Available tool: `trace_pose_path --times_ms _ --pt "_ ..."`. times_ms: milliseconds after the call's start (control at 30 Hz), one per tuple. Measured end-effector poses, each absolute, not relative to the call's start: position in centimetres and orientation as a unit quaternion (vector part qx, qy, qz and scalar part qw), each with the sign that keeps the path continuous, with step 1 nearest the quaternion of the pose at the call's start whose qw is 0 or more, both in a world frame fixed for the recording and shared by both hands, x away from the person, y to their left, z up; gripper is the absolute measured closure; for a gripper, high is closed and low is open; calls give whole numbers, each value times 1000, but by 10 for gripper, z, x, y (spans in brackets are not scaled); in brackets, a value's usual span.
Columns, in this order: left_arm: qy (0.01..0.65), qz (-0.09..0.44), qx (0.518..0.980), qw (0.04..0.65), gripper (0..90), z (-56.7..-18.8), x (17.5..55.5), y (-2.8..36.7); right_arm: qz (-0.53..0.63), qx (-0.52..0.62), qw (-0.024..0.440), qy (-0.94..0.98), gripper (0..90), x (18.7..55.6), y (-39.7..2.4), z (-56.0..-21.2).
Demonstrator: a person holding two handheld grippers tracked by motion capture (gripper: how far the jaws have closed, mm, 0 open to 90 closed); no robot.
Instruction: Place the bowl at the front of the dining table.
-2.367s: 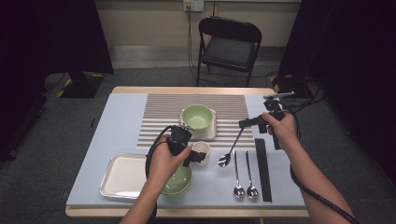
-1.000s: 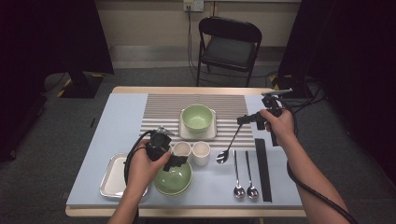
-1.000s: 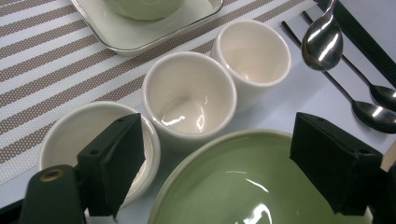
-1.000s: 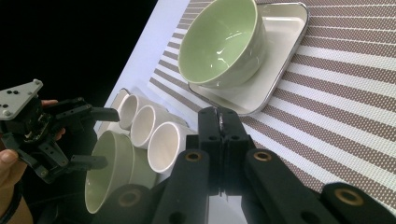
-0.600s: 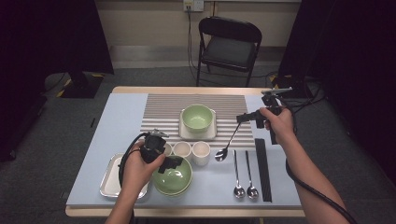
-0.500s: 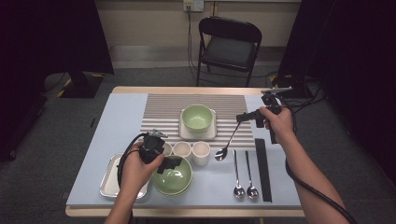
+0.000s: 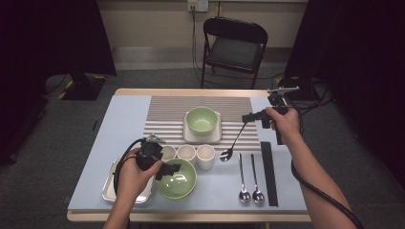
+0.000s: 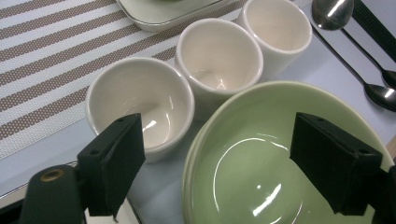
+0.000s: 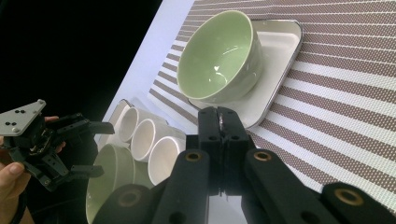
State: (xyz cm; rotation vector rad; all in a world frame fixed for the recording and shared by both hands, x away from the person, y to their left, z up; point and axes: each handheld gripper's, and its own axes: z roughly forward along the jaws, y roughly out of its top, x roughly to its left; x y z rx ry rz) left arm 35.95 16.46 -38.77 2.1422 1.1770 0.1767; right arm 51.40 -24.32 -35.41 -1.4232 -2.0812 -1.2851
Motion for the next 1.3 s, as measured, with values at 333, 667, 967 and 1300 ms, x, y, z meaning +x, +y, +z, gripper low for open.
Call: trace_pose_path --times_ms 333,667,967,1300 --pt "457 60 819 342 174 -394 357 173 -445 -502 156 -725 900 518 -243 -353" --pt "474 59 808 345 166 -396 355 184 -446 -506 156 -722 900 522 -240 -354" --pt "476 61 805 349 187 -397 353 189 -447 -507 155 -720 900 526 -236 -353" --pt "475 60 809 340 185 -402 352 190 -455 -512 148 -713 900 532 -239 -349"
